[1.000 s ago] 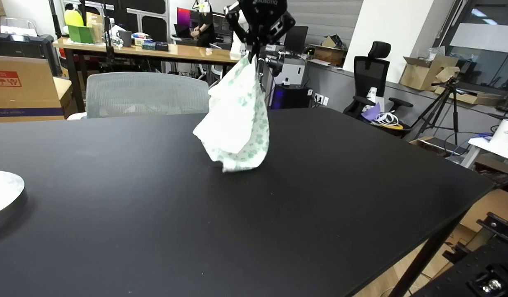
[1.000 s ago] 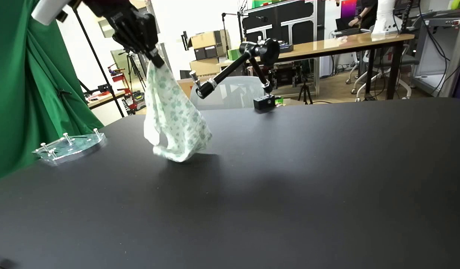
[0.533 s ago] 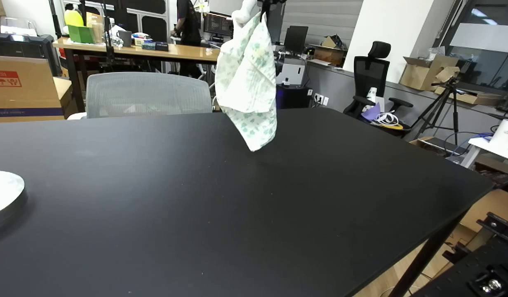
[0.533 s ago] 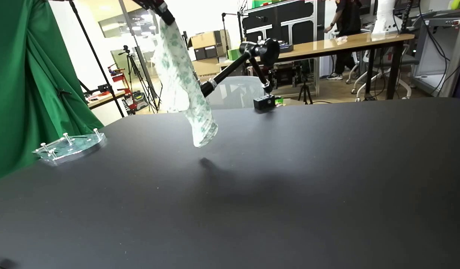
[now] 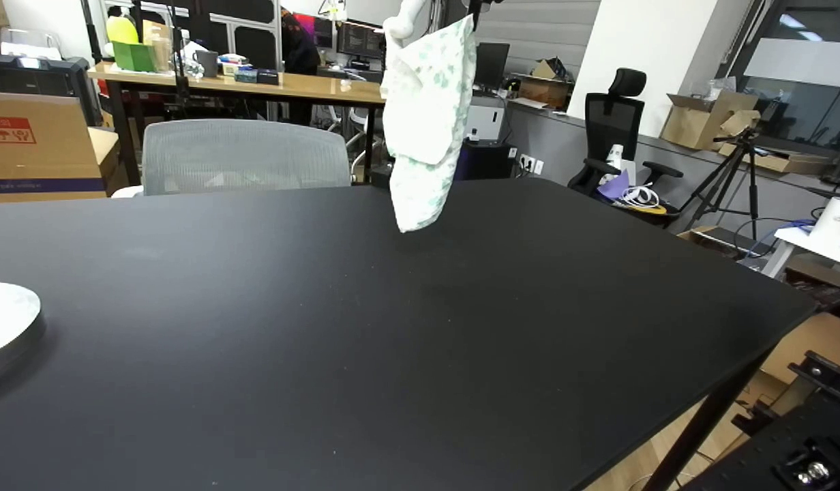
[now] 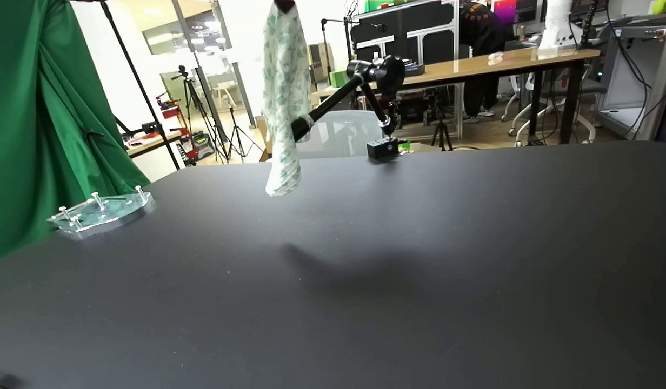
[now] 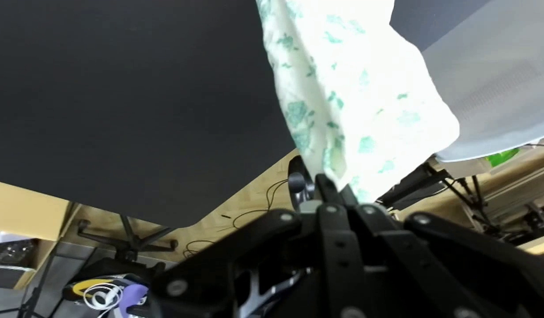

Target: Put the towel on top of the black thing on the table

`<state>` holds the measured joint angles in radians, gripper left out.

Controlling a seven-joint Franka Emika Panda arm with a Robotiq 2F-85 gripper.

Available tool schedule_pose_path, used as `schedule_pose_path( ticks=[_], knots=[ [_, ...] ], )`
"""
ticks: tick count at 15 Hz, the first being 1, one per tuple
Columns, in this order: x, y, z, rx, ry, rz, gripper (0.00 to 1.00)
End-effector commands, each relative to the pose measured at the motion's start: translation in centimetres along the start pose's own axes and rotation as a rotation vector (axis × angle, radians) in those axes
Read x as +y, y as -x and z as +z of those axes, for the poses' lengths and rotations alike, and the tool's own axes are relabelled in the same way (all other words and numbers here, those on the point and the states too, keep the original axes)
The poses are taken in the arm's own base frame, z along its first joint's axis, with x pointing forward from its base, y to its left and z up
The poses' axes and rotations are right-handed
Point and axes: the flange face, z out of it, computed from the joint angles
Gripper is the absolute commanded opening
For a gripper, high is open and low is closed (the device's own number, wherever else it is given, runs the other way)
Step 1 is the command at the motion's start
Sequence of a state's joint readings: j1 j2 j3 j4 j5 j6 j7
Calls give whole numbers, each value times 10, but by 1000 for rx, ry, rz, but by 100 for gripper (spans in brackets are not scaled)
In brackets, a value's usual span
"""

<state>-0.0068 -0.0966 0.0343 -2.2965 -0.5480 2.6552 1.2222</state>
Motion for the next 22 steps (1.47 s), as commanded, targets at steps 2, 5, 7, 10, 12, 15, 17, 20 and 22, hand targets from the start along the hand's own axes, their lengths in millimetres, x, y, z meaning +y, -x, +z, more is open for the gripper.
schedule_pose_path(
  ticks=[2, 5, 7, 10, 12, 15, 17, 20, 22],
  knots=[
    [6, -16, 17, 7, 37, 141, 0],
    [14, -10, 33, -14, 57, 163, 0],
    [15, -3, 46, -36, 69, 169, 0],
    [19, 4, 67, -65, 91, 176, 0],
    [22, 7, 79, -82, 103, 184, 0],
    [33, 8, 97, -106, 121, 209, 0],
    [43, 7, 110, -122, 135, 233, 0],
    [57, 6, 127, -145, 153, 274, 0],
    [65, 6, 138, -158, 163, 299, 0]
  ],
)
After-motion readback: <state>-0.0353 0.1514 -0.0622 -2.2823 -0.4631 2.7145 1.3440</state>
